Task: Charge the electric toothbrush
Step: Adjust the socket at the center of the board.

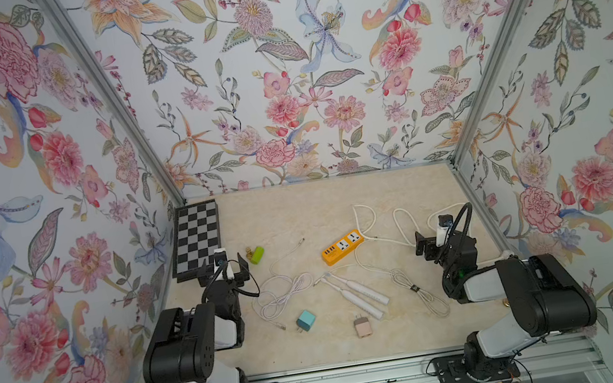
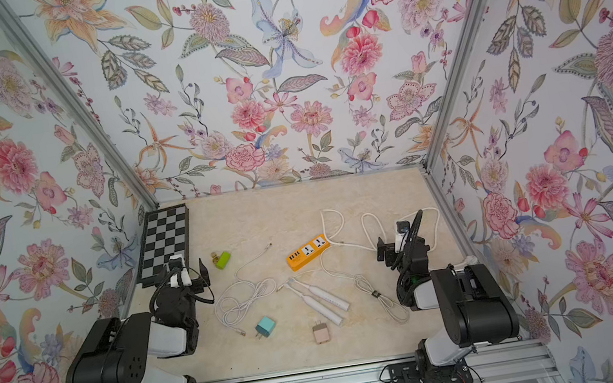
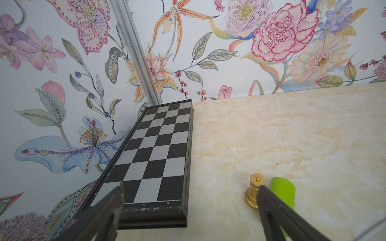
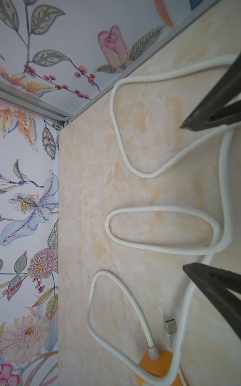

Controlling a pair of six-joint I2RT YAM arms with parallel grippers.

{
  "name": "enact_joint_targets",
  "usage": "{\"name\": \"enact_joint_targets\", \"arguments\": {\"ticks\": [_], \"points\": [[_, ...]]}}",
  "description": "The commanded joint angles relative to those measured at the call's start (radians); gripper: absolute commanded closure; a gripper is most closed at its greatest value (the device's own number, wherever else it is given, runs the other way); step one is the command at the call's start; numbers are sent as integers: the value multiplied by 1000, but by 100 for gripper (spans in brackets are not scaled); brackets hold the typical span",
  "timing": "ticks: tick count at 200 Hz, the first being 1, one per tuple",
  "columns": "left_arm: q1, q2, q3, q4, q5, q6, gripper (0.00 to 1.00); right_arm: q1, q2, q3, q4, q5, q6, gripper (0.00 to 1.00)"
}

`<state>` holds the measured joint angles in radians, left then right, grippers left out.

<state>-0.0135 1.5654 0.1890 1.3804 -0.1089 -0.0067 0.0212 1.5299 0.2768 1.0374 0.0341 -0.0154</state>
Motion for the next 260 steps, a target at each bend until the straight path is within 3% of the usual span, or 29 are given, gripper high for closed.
{"name": "enact_joint_targets", "arguments": {"ticks": [1,152,193,228,260], "points": [[-10,8,15,14,-1,11,1,3,10,23,44,8,-18,0],[-9,8,12,19,-1,11,1,2,7,20,48,7,-18,0],[-9,-67,-20,56,-39,-2,1,7,-74,-40,94,124,18,0],[-9,-244,33,-194,18,12,1,7,-276,22,-186,169,52,0],[-8,-440,166,-528,-56,-151,1,-34,-470,141,-589,215,370,0]]}}
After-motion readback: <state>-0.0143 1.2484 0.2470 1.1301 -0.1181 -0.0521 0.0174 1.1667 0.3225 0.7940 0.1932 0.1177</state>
